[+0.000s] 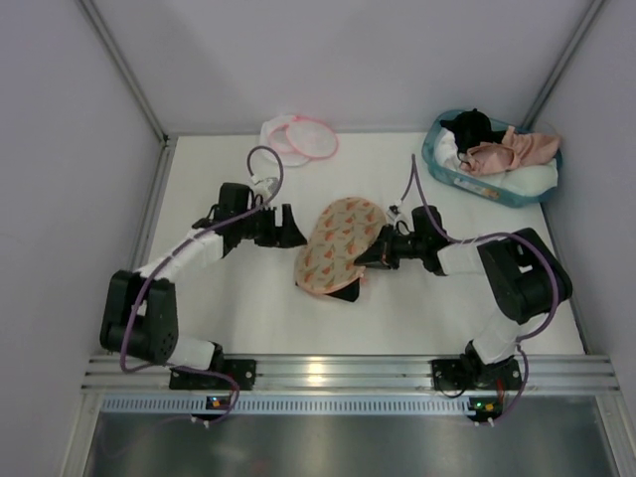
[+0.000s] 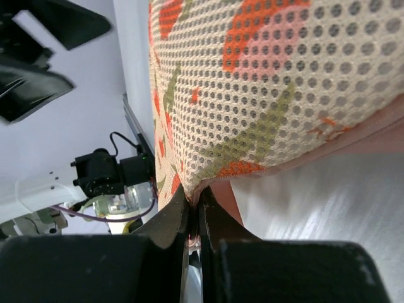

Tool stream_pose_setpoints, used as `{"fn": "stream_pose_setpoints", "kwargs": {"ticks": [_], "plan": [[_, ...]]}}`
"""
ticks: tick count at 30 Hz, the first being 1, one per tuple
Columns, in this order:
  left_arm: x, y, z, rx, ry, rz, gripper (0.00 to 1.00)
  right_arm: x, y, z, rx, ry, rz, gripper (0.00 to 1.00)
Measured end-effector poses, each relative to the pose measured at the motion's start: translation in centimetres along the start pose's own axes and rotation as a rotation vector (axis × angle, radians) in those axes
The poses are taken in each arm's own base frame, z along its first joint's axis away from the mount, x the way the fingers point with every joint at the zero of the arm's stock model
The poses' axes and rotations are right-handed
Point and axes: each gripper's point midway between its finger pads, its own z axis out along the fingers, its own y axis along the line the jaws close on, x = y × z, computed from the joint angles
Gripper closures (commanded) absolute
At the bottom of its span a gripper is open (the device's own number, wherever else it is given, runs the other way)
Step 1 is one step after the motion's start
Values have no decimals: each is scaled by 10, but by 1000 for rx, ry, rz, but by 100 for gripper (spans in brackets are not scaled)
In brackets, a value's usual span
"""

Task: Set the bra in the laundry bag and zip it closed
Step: Zip the laundry bag at the center of the board.

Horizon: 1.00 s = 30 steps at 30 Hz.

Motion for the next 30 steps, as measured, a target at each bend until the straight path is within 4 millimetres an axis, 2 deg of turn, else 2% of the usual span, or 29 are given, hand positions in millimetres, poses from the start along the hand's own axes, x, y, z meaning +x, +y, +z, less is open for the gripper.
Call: {"fn": "stream_pose_setpoints", "kwargs": {"ticks": [2,4,6,7,9,11,16,21,25,30], "plan": [[-18,-24,-19,-42,-99,218,9,-1,6,-2,-10,-6,-1,100],[-20,-58,-30,-54,-159,423,6,-2,10,-3,-18,-10,2,100],[-6,-104,-32,-12,-187,638,5,-2,11,-4,-18,-12,9,100],[9,-126,-29,23,-177,739,4,-2,11,-4,-16,-10,15,100],[34,-146,-21,62,-141,867,5,0,10,-3,-9,-6,27,100],[48,-144,-10,34,-96,955,5,2,9,-2,1,1,38,100],[72,-122,16,-82,22,1142,4,7,9,1,20,30,78,100],[91,-126,27,-95,78,1281,4,6,7,3,29,37,111,100],[92,-123,30,-119,89,1312,3,7,8,3,26,42,125,100],[86,-109,39,-208,102,1319,3,8,9,2,21,49,133,100]]}}
